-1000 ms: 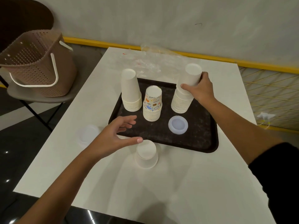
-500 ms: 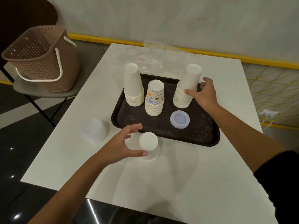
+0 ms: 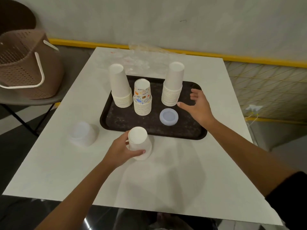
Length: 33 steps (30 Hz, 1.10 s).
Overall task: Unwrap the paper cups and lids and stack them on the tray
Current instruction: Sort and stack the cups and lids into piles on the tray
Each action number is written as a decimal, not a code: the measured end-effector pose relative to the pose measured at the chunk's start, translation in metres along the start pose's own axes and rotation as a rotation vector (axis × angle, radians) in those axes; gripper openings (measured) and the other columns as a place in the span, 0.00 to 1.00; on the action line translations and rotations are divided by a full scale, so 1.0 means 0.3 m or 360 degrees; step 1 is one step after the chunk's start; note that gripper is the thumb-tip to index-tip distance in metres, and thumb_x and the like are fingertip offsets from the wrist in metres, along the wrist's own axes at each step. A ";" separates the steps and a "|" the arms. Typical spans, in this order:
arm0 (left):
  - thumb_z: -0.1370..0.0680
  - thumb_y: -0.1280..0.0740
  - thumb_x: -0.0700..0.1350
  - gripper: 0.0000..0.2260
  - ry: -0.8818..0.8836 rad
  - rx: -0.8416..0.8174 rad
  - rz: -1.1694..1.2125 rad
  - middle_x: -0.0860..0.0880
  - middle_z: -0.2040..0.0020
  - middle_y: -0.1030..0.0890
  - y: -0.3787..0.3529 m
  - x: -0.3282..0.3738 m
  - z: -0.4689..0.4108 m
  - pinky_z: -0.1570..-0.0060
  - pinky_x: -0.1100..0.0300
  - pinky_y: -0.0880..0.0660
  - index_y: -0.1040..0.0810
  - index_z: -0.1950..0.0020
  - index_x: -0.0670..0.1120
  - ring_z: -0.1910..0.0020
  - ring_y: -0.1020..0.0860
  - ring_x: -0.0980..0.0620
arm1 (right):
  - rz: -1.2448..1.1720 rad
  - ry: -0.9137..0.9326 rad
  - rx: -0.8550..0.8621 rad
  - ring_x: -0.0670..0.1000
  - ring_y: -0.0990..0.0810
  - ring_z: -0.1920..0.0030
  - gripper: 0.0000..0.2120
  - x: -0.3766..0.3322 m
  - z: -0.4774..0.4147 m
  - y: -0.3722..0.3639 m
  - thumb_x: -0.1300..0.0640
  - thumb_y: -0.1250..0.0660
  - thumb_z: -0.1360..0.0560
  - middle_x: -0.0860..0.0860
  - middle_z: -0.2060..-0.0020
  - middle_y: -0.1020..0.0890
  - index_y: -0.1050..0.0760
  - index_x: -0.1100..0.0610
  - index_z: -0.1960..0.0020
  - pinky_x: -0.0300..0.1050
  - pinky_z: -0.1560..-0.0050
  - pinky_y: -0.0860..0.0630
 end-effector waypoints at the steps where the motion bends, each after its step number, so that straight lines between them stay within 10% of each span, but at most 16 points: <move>1: 0.34 0.23 0.43 0.34 -0.0015 0.0011 -0.0022 0.55 0.42 0.29 0.003 0.005 0.000 0.44 0.64 0.33 0.34 0.31 0.48 0.43 0.31 0.55 | 0.0001 0.0010 -0.0005 0.50 0.30 0.35 0.36 -0.002 0.009 0.001 0.54 0.26 0.32 0.54 0.33 0.30 0.39 0.58 0.29 0.37 0.40 0.34; 33: 0.34 0.24 0.51 0.28 -0.0600 0.0213 0.0045 0.56 0.44 0.25 0.284 0.636 -0.223 0.53 0.68 0.31 0.30 0.36 0.52 0.46 0.27 0.58 | -0.0203 0.0072 0.0276 0.50 0.29 0.37 0.28 -0.151 -0.005 0.168 0.55 0.29 0.28 0.54 0.36 0.28 0.36 0.57 0.32 0.36 0.40 0.34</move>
Point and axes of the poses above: each hand's wrist, its own z-axis away from the middle knuckle, its own y-axis out of the back of the hand, x = y × z, the point moved 3 cm from there along -z, towards the middle knuckle
